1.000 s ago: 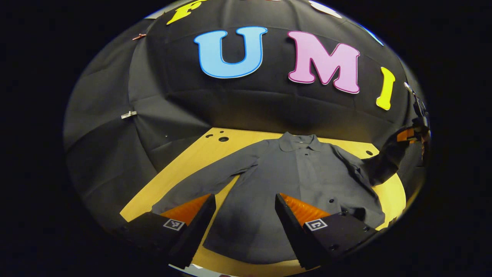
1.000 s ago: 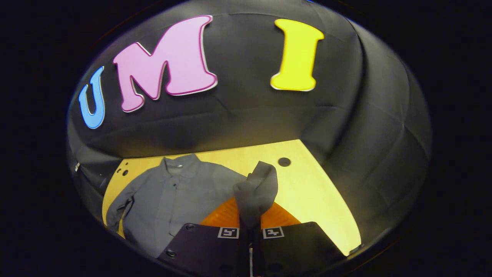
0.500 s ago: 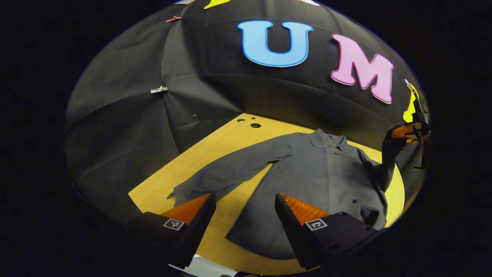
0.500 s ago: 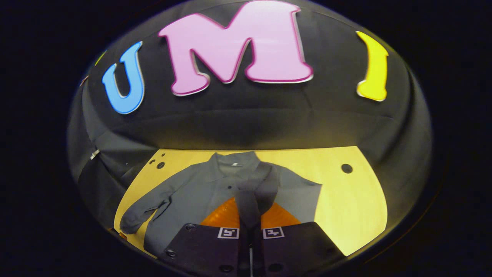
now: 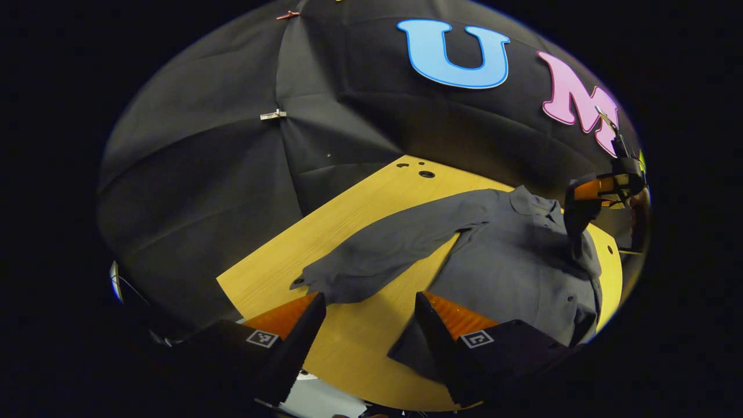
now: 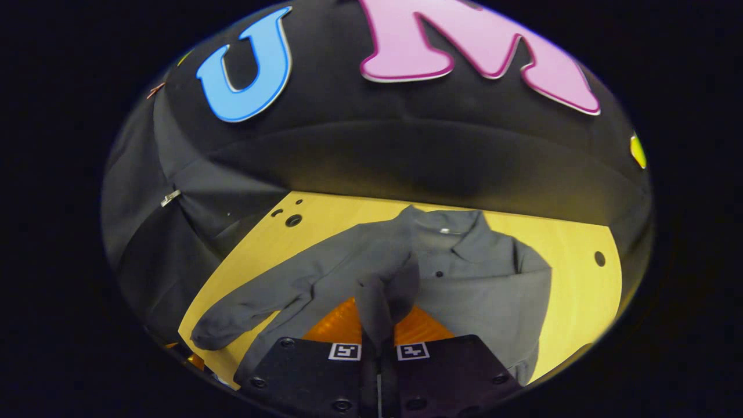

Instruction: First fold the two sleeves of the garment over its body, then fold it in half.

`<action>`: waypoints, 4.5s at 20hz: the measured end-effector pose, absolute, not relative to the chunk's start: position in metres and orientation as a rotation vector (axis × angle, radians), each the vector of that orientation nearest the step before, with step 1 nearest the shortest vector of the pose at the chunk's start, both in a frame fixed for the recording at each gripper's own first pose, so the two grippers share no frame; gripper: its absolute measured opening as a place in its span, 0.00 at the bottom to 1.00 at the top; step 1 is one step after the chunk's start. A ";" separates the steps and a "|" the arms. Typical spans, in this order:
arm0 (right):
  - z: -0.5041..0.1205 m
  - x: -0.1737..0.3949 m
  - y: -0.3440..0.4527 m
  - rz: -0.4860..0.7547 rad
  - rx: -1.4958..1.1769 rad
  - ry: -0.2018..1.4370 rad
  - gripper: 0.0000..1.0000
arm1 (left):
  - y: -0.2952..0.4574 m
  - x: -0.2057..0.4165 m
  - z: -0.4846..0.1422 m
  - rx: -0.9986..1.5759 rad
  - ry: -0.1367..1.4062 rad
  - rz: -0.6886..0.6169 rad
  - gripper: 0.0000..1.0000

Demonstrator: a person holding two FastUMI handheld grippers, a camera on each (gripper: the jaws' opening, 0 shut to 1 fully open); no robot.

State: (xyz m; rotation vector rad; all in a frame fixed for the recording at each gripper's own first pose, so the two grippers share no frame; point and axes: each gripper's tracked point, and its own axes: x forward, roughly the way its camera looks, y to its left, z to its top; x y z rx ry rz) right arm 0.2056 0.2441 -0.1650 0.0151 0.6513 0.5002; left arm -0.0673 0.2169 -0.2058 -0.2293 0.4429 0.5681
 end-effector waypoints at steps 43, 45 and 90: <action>-0.207 -0.017 0.096 0.295 0.066 0.792 0.99 | 0.310 -0.036 -0.275 -0.268 0.576 0.634 0.94; -0.211 -0.027 0.088 0.273 0.093 0.801 0.99 | 0.310 -0.034 -0.270 -0.241 0.565 0.627 0.98; -0.257 -0.048 -0.022 0.046 0.266 0.900 0.99 | 0.122 0.150 -0.079 -0.118 0.280 0.117 0.07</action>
